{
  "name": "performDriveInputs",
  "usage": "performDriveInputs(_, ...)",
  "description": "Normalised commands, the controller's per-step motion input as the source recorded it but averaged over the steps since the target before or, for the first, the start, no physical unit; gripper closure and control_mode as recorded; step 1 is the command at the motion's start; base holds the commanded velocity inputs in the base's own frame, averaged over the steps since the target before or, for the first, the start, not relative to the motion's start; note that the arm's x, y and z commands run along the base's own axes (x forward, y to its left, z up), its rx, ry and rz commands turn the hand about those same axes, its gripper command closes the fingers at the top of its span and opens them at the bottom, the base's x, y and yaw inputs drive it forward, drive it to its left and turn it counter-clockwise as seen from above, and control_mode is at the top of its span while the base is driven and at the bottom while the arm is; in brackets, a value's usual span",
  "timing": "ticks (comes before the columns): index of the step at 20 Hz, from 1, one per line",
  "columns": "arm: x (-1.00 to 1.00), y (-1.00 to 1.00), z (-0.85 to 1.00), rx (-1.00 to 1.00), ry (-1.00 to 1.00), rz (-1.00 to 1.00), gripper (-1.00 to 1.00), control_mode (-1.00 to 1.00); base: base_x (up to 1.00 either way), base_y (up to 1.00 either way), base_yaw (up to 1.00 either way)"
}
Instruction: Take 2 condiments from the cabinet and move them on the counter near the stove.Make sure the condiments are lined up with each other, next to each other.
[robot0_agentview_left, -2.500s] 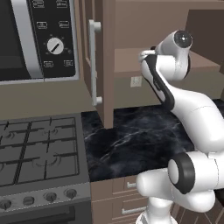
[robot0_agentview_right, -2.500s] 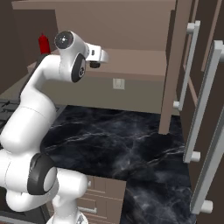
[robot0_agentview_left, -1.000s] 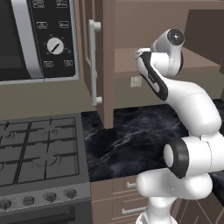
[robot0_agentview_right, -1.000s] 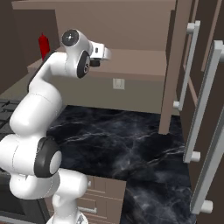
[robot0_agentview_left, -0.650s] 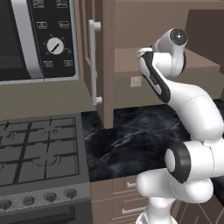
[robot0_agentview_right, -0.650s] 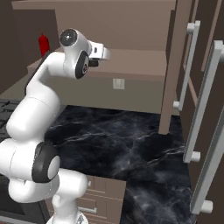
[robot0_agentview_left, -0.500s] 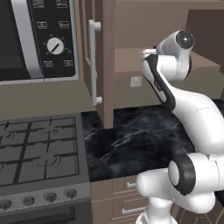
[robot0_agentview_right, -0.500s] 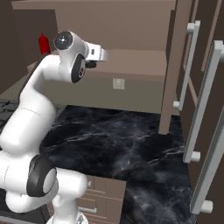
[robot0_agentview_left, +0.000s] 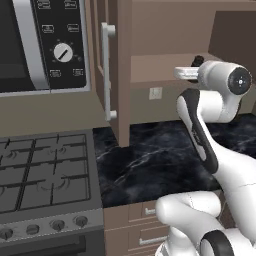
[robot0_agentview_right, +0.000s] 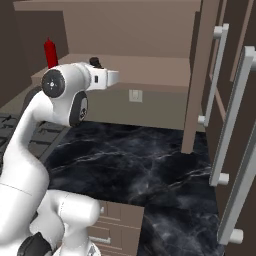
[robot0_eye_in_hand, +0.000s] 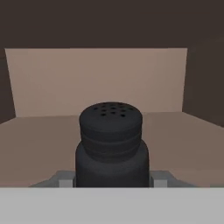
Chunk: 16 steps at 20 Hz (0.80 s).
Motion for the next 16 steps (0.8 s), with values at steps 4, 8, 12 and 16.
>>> performDriveInputs(4,-1.00,-0.03,0.49,0.00,0.00,-0.05,1.00,-1.00,0.00,0.00,0.00)
performDriveInputs(8,-1.00,0.00,0.20,0.00,0.15,0.00,1.00,-1.00,0.00,0.00,0.00)
performDriveInputs(12,-1.00,0.00,0.06,0.00,0.24,0.00,1.00,-1.00,0.00,0.00,0.00)
performDriveInputs(16,-0.95,0.00,-0.03,0.00,0.14,0.02,1.00,-1.00,0.00,0.00,0.00)
